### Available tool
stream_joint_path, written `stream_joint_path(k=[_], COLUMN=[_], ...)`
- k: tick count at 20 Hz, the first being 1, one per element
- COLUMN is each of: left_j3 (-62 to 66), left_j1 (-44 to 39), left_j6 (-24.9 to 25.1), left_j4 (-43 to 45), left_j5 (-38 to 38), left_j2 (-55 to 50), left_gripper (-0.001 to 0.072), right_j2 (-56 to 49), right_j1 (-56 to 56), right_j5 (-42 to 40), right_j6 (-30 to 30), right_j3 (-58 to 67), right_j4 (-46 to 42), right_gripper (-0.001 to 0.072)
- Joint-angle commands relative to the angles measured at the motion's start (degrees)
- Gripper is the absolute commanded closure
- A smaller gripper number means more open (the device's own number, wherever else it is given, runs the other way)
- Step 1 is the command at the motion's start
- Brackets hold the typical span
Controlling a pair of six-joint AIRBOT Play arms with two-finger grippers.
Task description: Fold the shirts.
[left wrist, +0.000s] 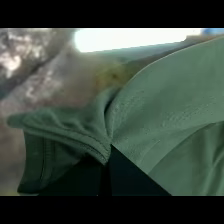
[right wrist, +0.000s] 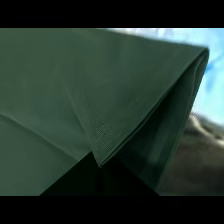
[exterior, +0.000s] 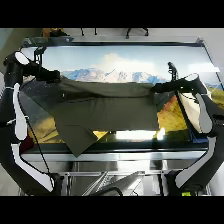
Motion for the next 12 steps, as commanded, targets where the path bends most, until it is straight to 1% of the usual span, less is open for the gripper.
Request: stream_joint_path(k=[1,3,5,12], left_j3=[0.3,0.3,0.3,0.3], left_j1=[-1.1,-1.4,-1.4,-2.0], left_j6=[-4.9,-5.3,-5.3,-5.3], left_j4=[9.7,13.0,14.1,13.9], left_j5=[-2.4,-2.6,-2.5,-3.1], left_j2=[-1.5,-2.1,-2.6,-5.3], left_gripper=[0.0687,0.0687,0.0686,0.0686], right_j2=[0.0,0.0,0.0,0.0], right_j1=[3.4,3.9,3.8,3.9], right_j5=[-4.4,-5.7,-5.7,-5.5], right_j6=[4.4,6.9,9.1,9.2], right_j3=[-0.6,-0.6,-0.6,-0.6], right_j4=[-10.2,-13.4,-16.1,-16.2], right_gripper=[0.0697,0.0698,0.0697,0.0697])
